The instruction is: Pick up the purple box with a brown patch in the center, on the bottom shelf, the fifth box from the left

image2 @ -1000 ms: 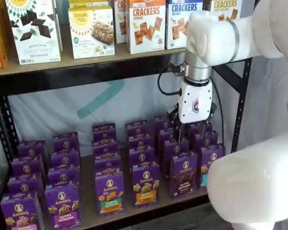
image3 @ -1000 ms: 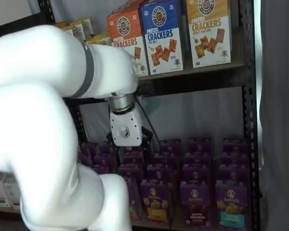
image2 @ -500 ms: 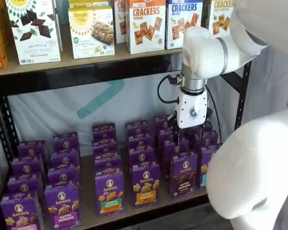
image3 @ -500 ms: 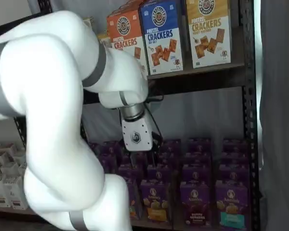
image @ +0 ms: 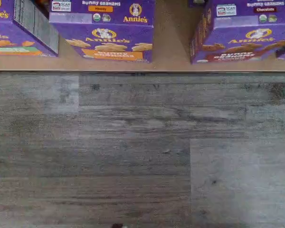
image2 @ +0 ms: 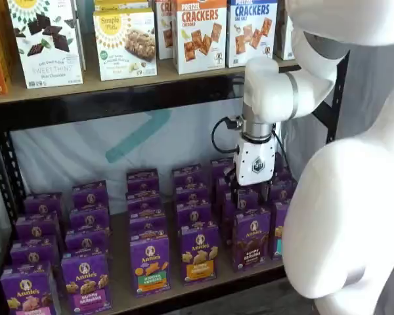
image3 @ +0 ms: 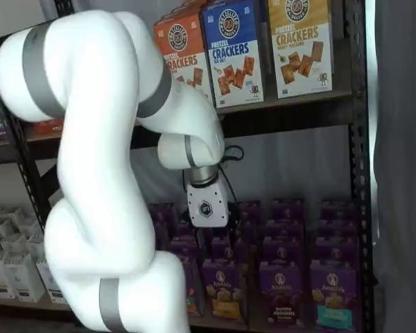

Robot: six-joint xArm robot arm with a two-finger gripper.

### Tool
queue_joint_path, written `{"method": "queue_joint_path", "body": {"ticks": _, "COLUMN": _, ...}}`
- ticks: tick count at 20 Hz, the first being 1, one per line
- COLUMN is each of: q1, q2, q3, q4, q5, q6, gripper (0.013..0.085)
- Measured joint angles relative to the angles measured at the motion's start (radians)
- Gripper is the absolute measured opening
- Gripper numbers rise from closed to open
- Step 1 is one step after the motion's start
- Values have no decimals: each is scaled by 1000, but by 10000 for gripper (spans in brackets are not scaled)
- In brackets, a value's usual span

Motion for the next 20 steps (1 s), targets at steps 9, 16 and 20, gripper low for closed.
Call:
{"method": "queue_joint_path", "body": {"ticks": 9, "q1": 3, "q2": 172, "q3": -57, "q4": 2, "q5": -114, "q6": 0, "gripper": 850}}
{"method": "queue_joint_path", "body": {"ticks": 16, "q1": -4, "q2": 278, "q3": -90, "q4": -11, "q5": -182, "q6": 5, "gripper": 850}}
{"method": "queue_joint_path", "body": {"ticks": 20, "q1": -19, "q2": 344, "q3": -113, "q4": -16, "q5": -234, "q6": -6, "gripper": 850}}
